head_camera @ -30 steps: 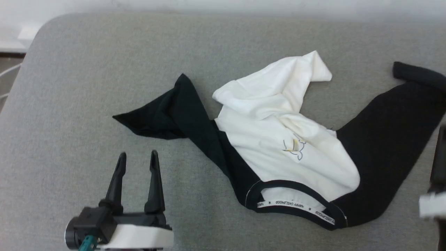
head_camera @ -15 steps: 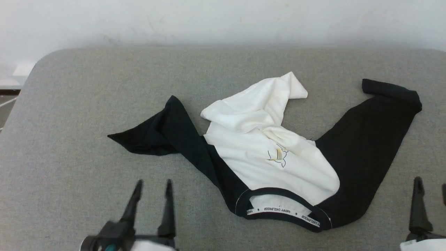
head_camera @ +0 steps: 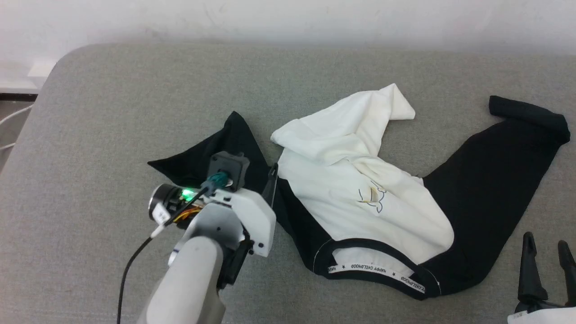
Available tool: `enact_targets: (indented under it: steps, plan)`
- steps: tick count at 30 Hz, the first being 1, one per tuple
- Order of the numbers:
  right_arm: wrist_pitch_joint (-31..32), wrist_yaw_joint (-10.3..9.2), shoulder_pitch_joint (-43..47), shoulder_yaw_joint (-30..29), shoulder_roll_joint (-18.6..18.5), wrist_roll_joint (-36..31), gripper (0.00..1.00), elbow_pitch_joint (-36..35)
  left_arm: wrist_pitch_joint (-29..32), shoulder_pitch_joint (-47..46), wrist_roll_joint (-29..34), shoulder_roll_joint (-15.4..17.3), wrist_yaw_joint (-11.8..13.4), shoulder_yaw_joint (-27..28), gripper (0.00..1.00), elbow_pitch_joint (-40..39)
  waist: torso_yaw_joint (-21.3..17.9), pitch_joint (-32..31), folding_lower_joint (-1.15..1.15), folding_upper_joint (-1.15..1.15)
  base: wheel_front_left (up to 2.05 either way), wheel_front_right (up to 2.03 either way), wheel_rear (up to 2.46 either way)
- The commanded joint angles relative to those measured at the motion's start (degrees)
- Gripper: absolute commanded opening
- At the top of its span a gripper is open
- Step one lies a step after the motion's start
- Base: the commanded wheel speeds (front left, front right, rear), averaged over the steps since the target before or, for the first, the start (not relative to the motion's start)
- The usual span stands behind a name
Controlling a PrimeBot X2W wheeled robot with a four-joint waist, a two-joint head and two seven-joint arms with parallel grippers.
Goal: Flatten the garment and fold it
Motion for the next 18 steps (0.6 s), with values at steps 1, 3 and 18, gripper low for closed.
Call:
enact_targets:
  steps: [1,3,18]
  plan:
    - [-0.3,-0.04,-0.8,0.1,0.0,0.3,1.00,0.1,1.3,-1.2,0.3,-0.2,0.6,-0.5,1.00,1.5,0.2,0.6,-0.01,0.00,0.00,0.00,0.00]
    - [-0.3,-0.04,-1.0,0.1,0.0,0.0,1.00,0.3,4.2,-3.5,0.2,-0.6,1.9,-1.2,1.00,5.3,0.1,1.1,-0.01,0.00,0.00,0.00,0.00]
    - [-0.3,-0.04,-2.8,0.6,0.0,-0.4,1.00,2.6,8.2,-16.1,-3.8,-1.3,8.9,-4.4,1.00,23.5,-2.2,3.8,-0.01,0.00,0.00,0.00,0.00]
